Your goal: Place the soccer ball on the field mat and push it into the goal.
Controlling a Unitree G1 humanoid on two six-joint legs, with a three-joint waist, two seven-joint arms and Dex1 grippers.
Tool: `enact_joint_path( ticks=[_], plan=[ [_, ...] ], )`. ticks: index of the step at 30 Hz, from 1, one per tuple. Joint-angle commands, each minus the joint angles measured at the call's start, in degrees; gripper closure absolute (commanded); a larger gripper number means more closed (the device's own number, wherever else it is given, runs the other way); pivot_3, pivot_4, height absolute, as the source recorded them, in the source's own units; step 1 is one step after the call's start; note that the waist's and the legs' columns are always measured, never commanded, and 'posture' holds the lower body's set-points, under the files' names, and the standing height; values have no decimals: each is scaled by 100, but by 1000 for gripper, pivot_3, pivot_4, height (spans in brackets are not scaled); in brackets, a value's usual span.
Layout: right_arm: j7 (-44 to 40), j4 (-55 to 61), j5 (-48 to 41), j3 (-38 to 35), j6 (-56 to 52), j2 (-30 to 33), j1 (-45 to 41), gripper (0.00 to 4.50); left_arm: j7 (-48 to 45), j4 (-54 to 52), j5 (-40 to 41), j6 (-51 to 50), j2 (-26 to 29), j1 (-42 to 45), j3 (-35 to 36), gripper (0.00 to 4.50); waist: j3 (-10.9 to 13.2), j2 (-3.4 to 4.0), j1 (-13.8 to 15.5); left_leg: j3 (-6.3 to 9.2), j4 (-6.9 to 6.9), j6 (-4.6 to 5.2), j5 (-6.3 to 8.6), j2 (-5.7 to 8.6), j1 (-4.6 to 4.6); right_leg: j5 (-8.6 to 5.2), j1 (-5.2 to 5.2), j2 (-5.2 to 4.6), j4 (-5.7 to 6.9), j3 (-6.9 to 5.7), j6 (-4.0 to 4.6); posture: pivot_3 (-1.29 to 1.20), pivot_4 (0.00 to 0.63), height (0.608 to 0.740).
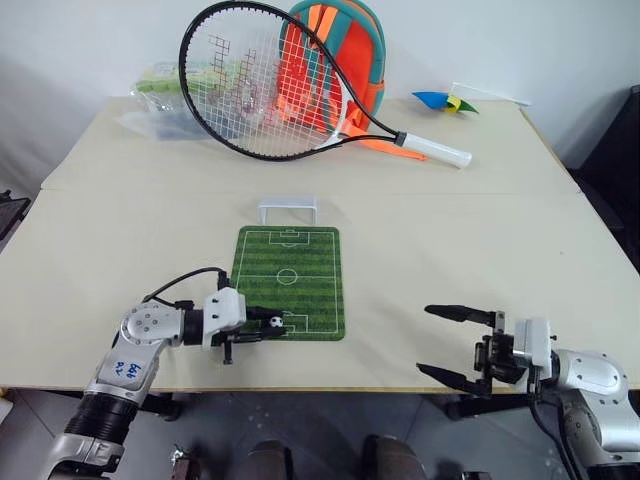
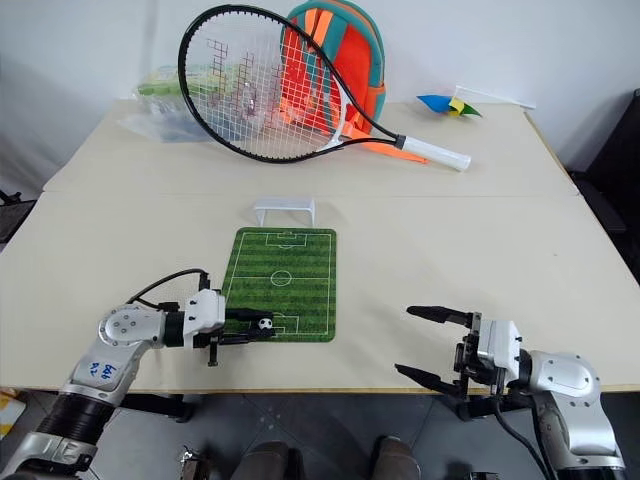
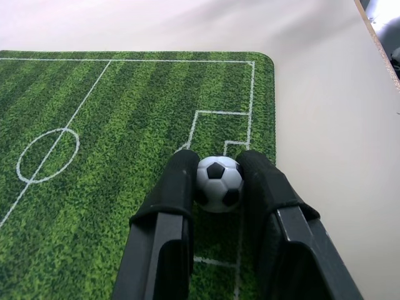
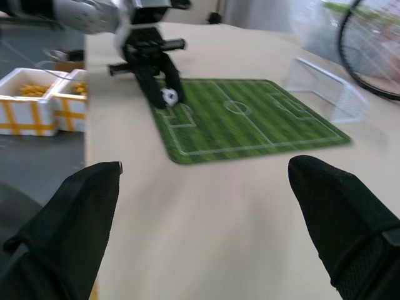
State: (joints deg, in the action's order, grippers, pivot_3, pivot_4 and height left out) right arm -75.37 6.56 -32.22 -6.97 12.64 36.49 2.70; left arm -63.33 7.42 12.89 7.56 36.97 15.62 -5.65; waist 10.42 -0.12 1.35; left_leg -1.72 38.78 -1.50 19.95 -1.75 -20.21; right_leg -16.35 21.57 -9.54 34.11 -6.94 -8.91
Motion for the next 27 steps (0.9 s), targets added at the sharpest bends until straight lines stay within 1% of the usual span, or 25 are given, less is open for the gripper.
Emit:
enact_joint_path(
  ticks=[1, 3, 4, 5, 10, 12, 23, 27],
  plan=[
    [6, 261, -146, 16, -64, -35, -113, 0, 23, -79, -7, -78, 12, -86, 35, 3639, 0, 0, 0, 0, 2, 0, 0, 0, 0, 0, 0, 0, 0, 0, 0, 0, 150, 740],
    [16, 267, -134, 25, -89, -56, -135, 0, 27, -96, 2, -93, 13, -98, 38, 3639, 0, 0, -1, 0, 3, 1, 1, 0, -1, 1, 0, 0, 0, 1, 0, 0, 150, 740],
    [21, 262, -126, 31, -99, -69, -150, 0, 23, -107, 22, -121, 10, -105, 42, 2913, 0, 0, 1, 0, 2, 1, 1, 0, 0, 1, 0, 0, 0, 1, 0, 0, 150, 740],
    [21, 254, -116, 43, -107, -80, -169, 0, 25, -103, 17, -125, 8, -102, 42, 2690, 0, 1, 1, 0, 2, 1, 1, 0, 0, 1, 0, 0, 0, 1, 0, 0, 150, 740],
    [22, 198, -74, 97, -148, -152, -265, 0, -15, -135, 39, -80, -4, -106, 32, 1064, 0, 1, 0, -1, 2, 3, 3, 0, -1, 1, 1, 0, -1, 1, 0, 0, 150, 740],
    [25, 178, -66, 114, -150, -161, -289, 0, 14, -153, 46, -62, -11, -115, 63, 491, 0, 1, 1, -1, 2, 3, 4, 0, -1, 1, 1, 0, -1, 1, 0, 0, 150, 740],
    [73, 65, -4, 245, -154, -287, -444, 0, -80, -200, 279, 14, 0, -100, 275, 491, 1, 2, 3, -1, 2, 3, 5, 0, -3, 1, 2, 0, -1, 1, 0, 0, 150, 740],
    [76, 36, 4, 279, -184, -329, -504, 0, -201, -394, 625, -6, -24, -135, 442, 491, 2, 2, -1, -1, 3, 3, 5, 0, -3, 1, 2, 0, -2, 1, 0, 0, 150, 740]
  ],
)
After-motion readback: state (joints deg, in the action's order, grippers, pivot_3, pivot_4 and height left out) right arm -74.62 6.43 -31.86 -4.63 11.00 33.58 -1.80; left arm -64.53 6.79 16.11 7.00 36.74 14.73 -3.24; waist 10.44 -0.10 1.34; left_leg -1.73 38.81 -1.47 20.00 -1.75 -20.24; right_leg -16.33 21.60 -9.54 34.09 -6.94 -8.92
